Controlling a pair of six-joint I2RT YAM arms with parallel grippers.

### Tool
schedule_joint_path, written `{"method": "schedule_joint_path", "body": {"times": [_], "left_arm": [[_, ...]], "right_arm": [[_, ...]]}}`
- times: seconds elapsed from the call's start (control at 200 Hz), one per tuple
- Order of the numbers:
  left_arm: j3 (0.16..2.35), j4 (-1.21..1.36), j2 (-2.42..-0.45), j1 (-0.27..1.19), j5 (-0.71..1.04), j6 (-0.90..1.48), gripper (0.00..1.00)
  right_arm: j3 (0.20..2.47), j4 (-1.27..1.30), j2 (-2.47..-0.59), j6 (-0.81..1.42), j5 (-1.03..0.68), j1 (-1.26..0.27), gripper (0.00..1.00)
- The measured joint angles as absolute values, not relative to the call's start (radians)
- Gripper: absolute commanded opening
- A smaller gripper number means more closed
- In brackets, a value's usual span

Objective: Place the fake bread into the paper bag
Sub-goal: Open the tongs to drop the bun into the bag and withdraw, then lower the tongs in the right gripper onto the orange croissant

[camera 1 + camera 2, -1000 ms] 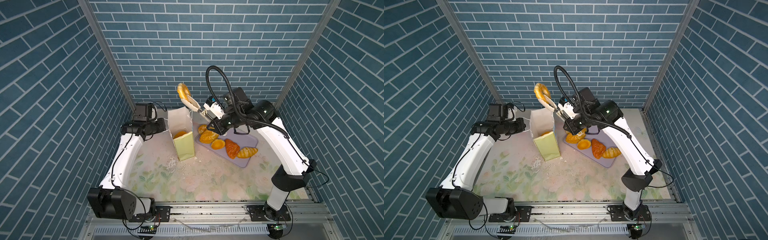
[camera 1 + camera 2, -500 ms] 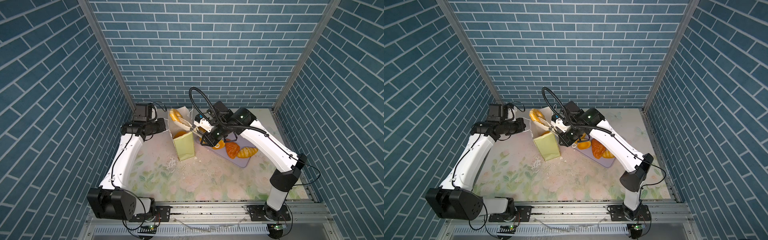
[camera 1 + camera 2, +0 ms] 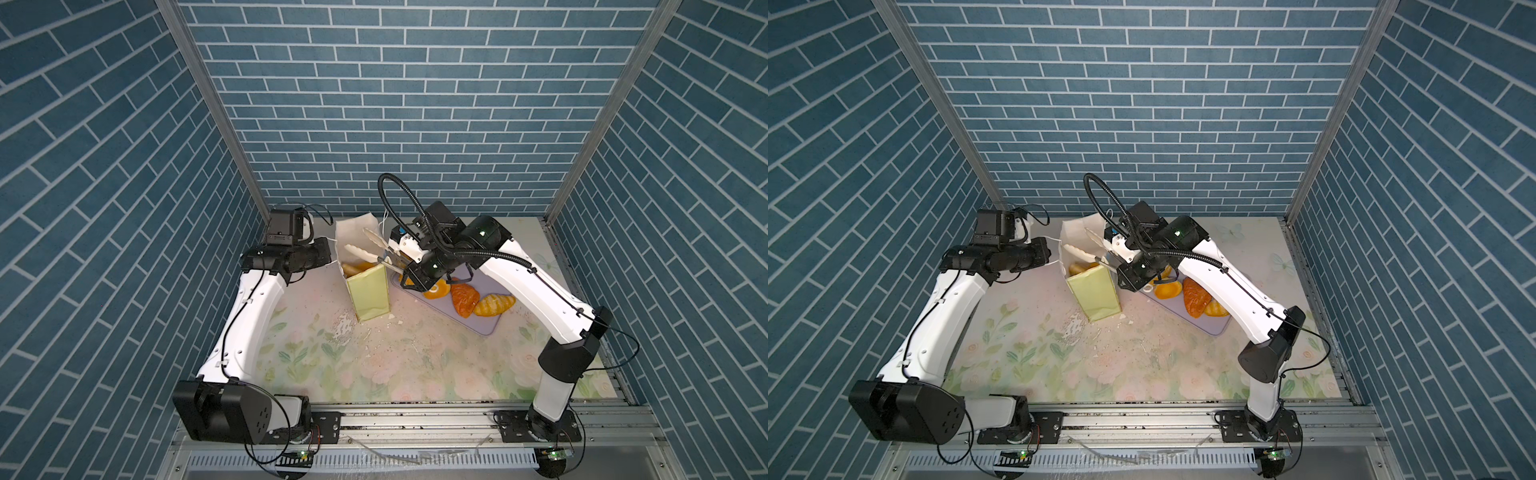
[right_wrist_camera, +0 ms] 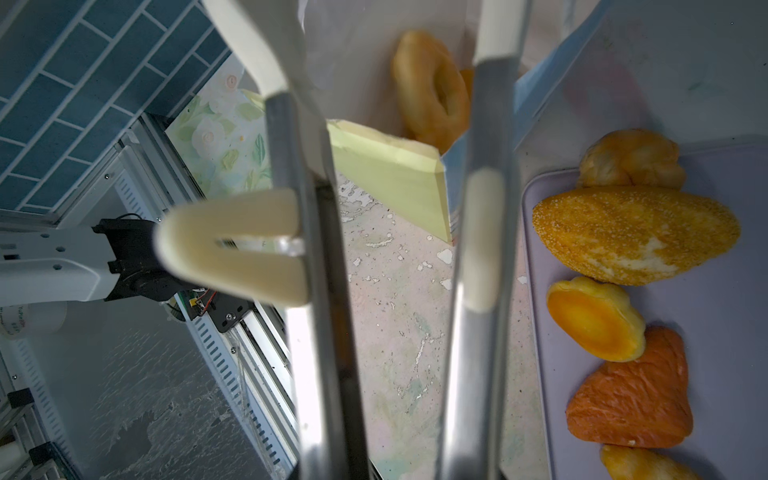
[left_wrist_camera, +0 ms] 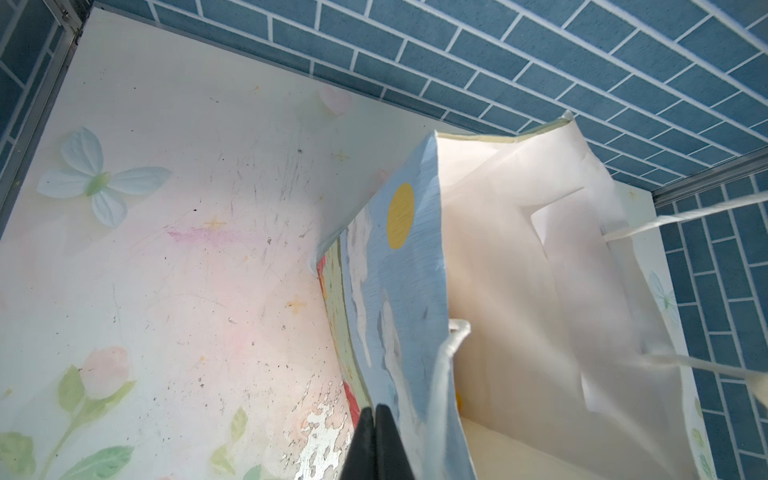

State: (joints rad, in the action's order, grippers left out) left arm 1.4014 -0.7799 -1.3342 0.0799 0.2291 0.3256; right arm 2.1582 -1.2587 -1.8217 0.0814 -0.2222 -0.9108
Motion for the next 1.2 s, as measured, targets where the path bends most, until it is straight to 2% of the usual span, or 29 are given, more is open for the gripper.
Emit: {"method": "schedule_joint_path", "body": {"times": [0.3, 0.535, 0.93, 1.2], "left_arm": [[1.401, -0.780, -1.334, 0.080, 0.229, 0.326, 0.06], [1.401, -0.780, -1.328, 0.080, 0.229, 0.325, 0.06], [1.391, -0.780, -1.320, 0.080, 0.230, 0.321, 0.06], [1.391, -0.780, -1.317, 0.080, 0.234, 0.321, 0.06]], "right_arm": [[2.241, -1.266, -1.816, 0.077, -0.163, -0.909, 0.37], [2.202, -1.272, -1.733, 0.078, -0.091, -0.853, 0.36], [1.803, -1.270, -1.404, 0.155, -0.025, -0.620, 0.36], [1.491, -1.250, -1.332, 0.248, -0.052, -0.541, 0.36]]}}
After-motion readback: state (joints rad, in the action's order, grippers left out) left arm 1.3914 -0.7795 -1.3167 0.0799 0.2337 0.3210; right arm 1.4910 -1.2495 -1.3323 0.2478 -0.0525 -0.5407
